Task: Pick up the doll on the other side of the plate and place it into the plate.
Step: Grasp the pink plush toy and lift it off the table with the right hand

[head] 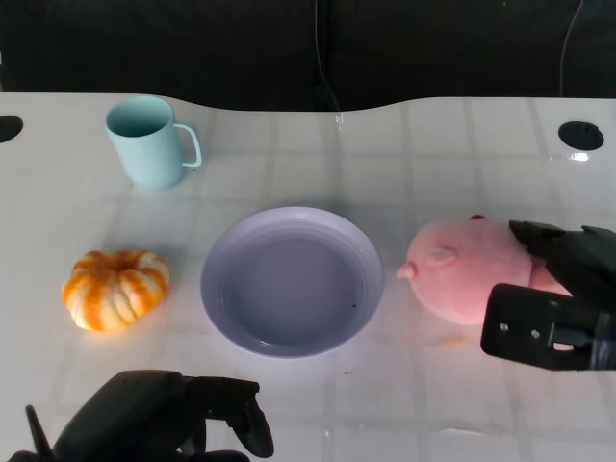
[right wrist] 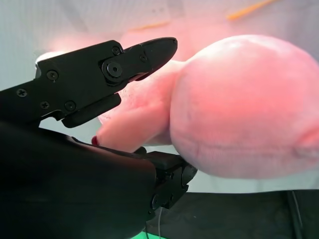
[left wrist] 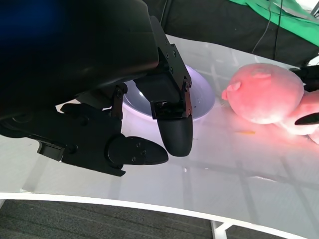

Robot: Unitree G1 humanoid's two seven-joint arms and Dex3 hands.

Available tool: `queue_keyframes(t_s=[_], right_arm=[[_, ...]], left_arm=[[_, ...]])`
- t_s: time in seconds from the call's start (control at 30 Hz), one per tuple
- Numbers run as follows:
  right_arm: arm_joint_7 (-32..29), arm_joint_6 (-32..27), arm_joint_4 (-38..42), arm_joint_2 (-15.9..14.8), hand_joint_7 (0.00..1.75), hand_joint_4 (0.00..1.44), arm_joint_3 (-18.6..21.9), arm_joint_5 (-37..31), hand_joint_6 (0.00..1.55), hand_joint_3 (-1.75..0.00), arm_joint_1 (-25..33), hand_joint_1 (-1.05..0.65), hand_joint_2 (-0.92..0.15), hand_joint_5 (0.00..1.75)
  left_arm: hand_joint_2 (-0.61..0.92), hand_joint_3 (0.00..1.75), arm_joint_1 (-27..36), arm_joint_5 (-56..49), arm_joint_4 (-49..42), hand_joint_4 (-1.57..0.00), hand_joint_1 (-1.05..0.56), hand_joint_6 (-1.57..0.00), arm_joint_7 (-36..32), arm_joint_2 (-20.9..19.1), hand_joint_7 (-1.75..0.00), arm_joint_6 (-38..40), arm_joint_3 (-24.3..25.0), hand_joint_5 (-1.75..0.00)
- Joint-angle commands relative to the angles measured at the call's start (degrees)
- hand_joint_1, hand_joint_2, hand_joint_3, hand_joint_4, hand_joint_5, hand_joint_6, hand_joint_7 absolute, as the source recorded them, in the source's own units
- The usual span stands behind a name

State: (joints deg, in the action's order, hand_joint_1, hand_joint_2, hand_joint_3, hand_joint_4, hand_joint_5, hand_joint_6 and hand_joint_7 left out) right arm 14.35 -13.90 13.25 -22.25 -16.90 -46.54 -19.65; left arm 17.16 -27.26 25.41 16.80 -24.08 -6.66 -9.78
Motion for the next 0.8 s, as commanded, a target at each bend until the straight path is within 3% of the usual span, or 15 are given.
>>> queue_keyframes(t_s=[0.03, 0.23, 0.37, 0.5, 0.6, 0.67, 0.7, 0.8], right_arm=[[-0.6, 0.4, 5.2, -0.9, 0.02, 0.36, -1.9, -0.3, 0.31, -0.01, -2.2, -0.55, -0.88, 0.2], [-1.4, 3.4, 14.3, -0.6, 0.04, 0.66, -5.2, 0.5, 0.55, 0.0, -7.5, -0.55, -0.9, 0.13], [-1.5, 9.0, 22.0, -0.5, 0.07, 0.97, -7.4, 1.5, 0.76, 0.0, -11.7, -0.48, -0.92, 0.23], [-5.7, 14.8, 32.0, 0.9, 0.1, 0.99, -10.1, 1.0, 1.04, -0.06, -16.3, -0.34, -0.92, 0.18], [-10.7, 18.1, 37.1, 1.7, 0.11, 1.07, -11.8, 0.6, 1.16, -0.07, -18.0, -0.27, -0.92, 0.2], [-13.5, 18.7, 39.6, 2.2, 0.07, 1.03, -12.9, 0.1, 1.18, -0.15, -18.7, -0.27, -0.92, 0.39], [-14.9, 18.7, 40.5, 2.3, 0.05, 0.93, -13.2, 0.1, 1.2, -0.2, -18.8, -0.27, -0.92, 0.66], [-19.0, 18.0, 41.6, 2.3, 0.02, 0.82, -13.9, -0.3, 1.2, -0.22, -19.0, -0.26, -0.92, 0.91]], left_arm=[[0.92, 0.32, 0.3, -0.3, 0.3, -0.66, -0.28, -0.76, 0.4, -0.6, -0.97, 0.3, 0.2, -1.51], [0.92, 0.32, 0.4, 0.0, 0.3, -0.66, -0.27, -0.76, 0.4, -0.6, -0.98, 0.4, 0.2, -1.52], [0.92, 0.33, 0.5, 0.0, 0.8, -0.65, -0.27, -0.75, 0.6, -0.7, -0.99, 0.6, 0.3, -1.54], [0.92, 0.33, 0.1, 0.3, 0.3, -0.65, -0.28, -0.75, 0.5, -0.8, -1.0, 0.1, 0.4, -1.55], [0.92, 0.34, 0.1, 0.4, 0.4, -0.66, -0.28, -0.75, 0.6, -0.7, -1.01, 0.3, 0.3, -1.56], [0.92, 0.33, 0.3, 0.1, 0.4, -0.66, -0.28, -0.74, 0.5, -0.7, -1.01, 0.3, 0.2, -1.57], [0.92, 0.33, 0.4, -0.1, 0.4, -0.65, -0.28, -0.74, 0.4, -0.7, -1.02, 0.4, 0.1, -1.57], [0.92, 0.33, 0.5, -0.3, 0.1, -0.66, -0.28, -0.75, 0.1, -0.8, -1.02, -0.2, 0.1, -1.57]])
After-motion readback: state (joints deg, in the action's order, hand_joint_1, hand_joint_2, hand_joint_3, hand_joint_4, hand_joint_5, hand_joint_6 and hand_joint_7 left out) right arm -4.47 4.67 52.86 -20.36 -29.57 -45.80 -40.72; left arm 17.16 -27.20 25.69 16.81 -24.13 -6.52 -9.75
